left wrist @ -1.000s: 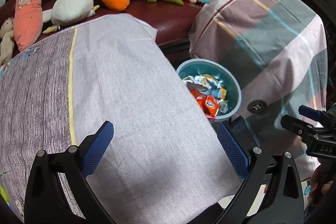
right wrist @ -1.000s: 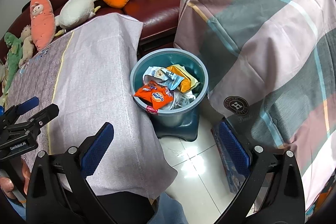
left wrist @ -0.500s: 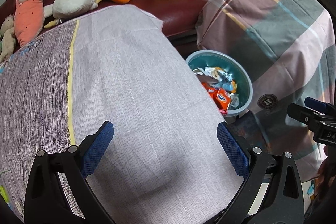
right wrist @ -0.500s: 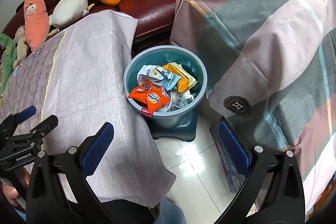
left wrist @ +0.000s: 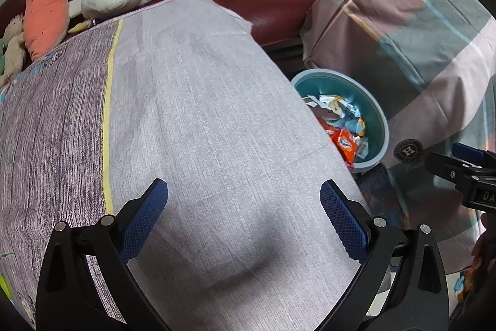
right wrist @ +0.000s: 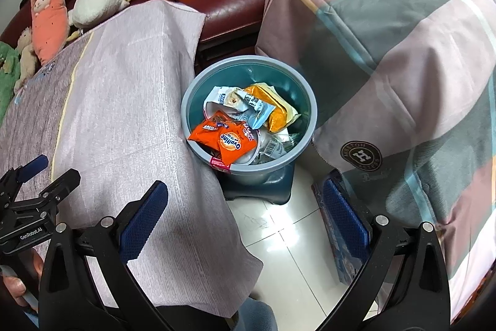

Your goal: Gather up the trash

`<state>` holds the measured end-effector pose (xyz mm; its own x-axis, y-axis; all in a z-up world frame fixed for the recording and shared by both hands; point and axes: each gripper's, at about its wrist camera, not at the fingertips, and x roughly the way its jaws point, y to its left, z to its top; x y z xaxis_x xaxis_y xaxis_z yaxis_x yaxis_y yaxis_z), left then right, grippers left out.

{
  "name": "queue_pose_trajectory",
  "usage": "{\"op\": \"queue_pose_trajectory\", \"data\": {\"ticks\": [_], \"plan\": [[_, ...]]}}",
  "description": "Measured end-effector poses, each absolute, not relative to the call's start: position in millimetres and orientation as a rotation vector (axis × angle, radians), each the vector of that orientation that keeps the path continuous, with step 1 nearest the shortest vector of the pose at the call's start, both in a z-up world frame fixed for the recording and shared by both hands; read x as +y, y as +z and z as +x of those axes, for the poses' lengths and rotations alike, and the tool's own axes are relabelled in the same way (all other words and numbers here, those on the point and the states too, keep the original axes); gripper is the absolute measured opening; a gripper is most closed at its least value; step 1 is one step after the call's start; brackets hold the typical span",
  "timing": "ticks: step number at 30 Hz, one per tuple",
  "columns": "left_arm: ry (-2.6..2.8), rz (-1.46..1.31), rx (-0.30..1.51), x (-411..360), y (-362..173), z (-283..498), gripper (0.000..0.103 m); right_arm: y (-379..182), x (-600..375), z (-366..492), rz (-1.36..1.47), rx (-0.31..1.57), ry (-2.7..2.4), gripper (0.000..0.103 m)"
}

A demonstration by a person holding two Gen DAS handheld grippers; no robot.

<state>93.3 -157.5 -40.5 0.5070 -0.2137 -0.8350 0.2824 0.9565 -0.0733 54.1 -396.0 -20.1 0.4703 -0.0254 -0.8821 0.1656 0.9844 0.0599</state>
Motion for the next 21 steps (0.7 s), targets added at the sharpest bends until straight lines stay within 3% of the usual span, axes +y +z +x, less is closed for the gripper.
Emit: {"op": "queue_pose_trajectory", "data": {"ticks": [21], "plan": [[-0.294, 0.065, 1.024, -150, -59, 114, 0.099, -32, -384, 87, 0.109, 1.122, -0.128, 0.096]]}}
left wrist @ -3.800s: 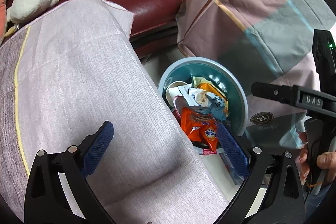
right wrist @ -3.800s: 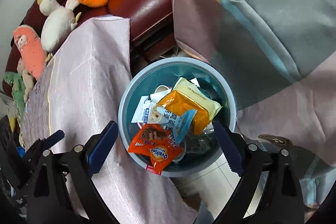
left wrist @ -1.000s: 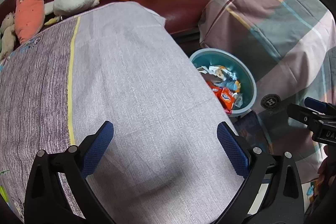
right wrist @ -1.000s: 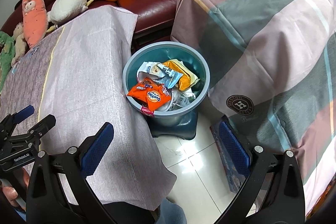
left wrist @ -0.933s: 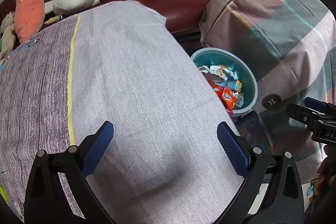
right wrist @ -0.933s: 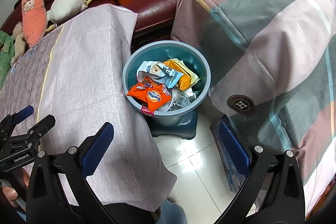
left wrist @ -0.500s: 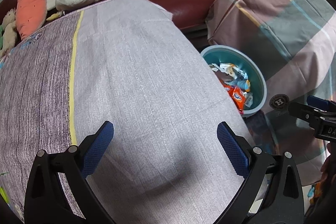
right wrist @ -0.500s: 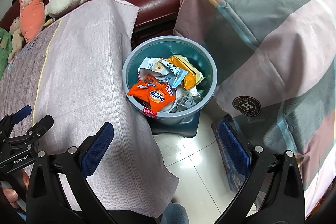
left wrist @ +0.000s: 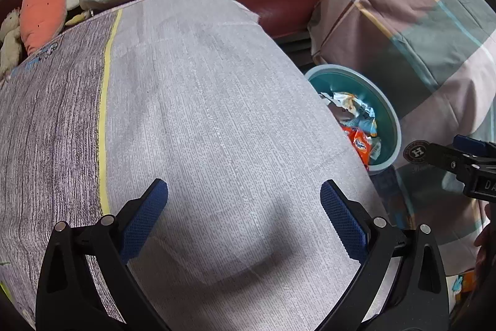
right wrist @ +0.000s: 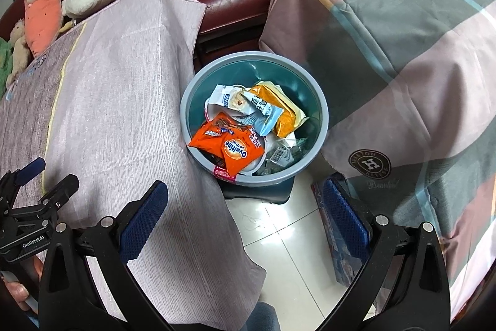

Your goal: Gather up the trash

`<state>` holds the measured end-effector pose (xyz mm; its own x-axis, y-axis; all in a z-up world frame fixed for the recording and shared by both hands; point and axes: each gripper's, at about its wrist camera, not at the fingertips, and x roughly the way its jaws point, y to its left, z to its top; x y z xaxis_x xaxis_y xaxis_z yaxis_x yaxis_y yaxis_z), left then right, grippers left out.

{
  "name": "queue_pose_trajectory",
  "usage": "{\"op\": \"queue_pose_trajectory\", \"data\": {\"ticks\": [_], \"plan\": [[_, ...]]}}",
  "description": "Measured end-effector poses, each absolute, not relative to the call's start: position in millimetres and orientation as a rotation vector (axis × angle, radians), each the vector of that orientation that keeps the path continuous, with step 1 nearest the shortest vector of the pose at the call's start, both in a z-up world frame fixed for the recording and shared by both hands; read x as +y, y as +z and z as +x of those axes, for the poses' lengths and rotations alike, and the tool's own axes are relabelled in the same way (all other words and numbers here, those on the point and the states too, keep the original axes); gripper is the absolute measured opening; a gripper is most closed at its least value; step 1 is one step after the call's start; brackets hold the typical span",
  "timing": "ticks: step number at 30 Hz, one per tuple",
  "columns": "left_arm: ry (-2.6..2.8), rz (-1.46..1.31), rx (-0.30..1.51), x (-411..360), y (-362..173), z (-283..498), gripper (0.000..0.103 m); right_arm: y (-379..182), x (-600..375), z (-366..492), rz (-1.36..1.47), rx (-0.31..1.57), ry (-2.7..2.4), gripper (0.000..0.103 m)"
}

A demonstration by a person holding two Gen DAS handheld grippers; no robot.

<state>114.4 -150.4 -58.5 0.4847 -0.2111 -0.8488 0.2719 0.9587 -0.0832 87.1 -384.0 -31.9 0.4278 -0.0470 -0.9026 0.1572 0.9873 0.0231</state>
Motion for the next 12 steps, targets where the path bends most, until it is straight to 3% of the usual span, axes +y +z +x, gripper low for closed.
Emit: {"op": "queue_pose_trajectory", "data": {"ticks": [12], "plan": [[-0.302, 0.053, 1.054, -146.1, -66.2, 121.5, 0.099, -34.2, -378.7, 95.2, 0.082, 1.128, -0.150, 0.096]]}}
